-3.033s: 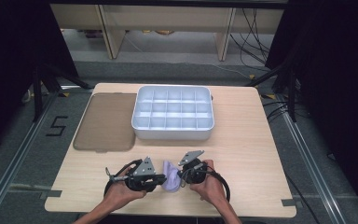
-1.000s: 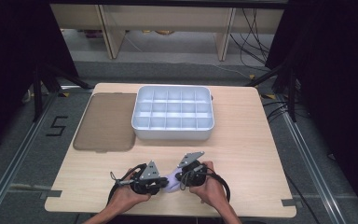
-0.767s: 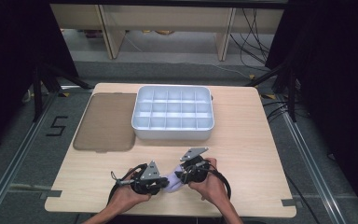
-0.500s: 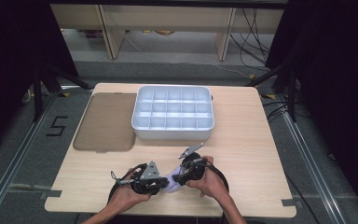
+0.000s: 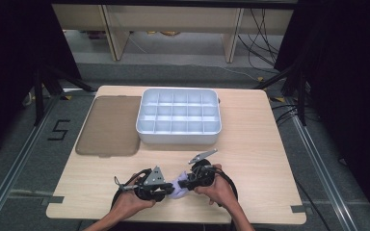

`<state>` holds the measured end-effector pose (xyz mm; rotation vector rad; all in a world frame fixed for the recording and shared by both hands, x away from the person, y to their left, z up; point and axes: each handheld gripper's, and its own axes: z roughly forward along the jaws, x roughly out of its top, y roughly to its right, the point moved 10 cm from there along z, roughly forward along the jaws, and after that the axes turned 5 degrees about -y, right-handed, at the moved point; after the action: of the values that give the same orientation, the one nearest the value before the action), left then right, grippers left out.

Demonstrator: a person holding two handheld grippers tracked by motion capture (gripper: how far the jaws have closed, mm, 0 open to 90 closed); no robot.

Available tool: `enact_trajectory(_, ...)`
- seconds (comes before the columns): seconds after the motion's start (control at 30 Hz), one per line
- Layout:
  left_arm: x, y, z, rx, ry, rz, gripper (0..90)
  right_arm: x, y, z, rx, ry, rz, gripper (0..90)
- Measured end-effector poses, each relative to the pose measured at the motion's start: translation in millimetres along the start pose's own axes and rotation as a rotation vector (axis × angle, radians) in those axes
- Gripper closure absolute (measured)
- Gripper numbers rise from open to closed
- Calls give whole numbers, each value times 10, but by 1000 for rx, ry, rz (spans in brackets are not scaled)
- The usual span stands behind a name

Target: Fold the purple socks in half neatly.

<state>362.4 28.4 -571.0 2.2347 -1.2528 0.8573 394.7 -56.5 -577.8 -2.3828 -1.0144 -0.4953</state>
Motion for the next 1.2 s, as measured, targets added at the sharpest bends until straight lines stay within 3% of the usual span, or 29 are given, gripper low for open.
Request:
enact_trajectory(0.07,-13,-24,-24,7,-16,21,767,0,-5,0,4,1,8,618)
enact_trajectory(0.1,11,-5,-28,-9,4,-3,724,-5,-16,3,20,3,16,641)
enact_trajectory(0.17,51,-43,-130,9,34,-25,621,-14,-15,3,26,27,25,667)
enact_trajectory(0.27,78,-32,-291,9,74,-25,560,-18,-32,-7,6,26,20,678)
enact_trajectory(0.37,34,-58,-380,14,77,-41,468,-15,-43,-12,3,28,15,683)
enact_trajectory(0.4,-28,-108,-449,24,77,-73,448,-9,-41,-13,-1,32,5,685)
enact_trajectory(0.43,-28,-108,-449,24,77,-73,426,-9,-41,-13,-1,32,5,685)
enact_trajectory(0.6,-220,-217,-607,47,68,-113,394,16,-62,-12,-28,54,-14,689)
enact_trajectory(0.7,-278,-279,-652,60,58,-112,374,1,-73,-34,-35,34,-24,690)
enact_trajectory(0.77,-345,-335,-675,69,46,-127,364,3,-82,-56,-49,30,-47,692)
enact_trajectory(0.8,-442,-392,-690,91,16,-145,358,6,-93,-58,-56,33,-44,692)
enact_trajectory(0.9,-520,-448,-713,113,3,-145,338,9,-116,-79,-71,25,-44,694)
enact_trajectory(0.93,-602,-489,-742,121,-16,-161,330,34,-142,-100,-92,26,-86,696)
enact_trajectory(1.03,-672,-541,-767,143,-28,-172,280,48,-183,-125,-103,22,-108,697)
enact_trajectory(1.07,-719,-553,-773,142,-29,-187,285,68,-229,-145,-117,18,-143,698)
enact_trajectory(1.13,-732,-566,-775,148,-21,-187,284,74,-242,-154,-124,16,-145,697)
enact_trajectory(1.17,-742,-570,-788,154,-19,-196,278,118,-269,-160,-134,38,-183,698)
enact_trajectory(1.2,-758,-593,-805,158,-34,-170,276,128,-279,-170,-137,40,-182,698)
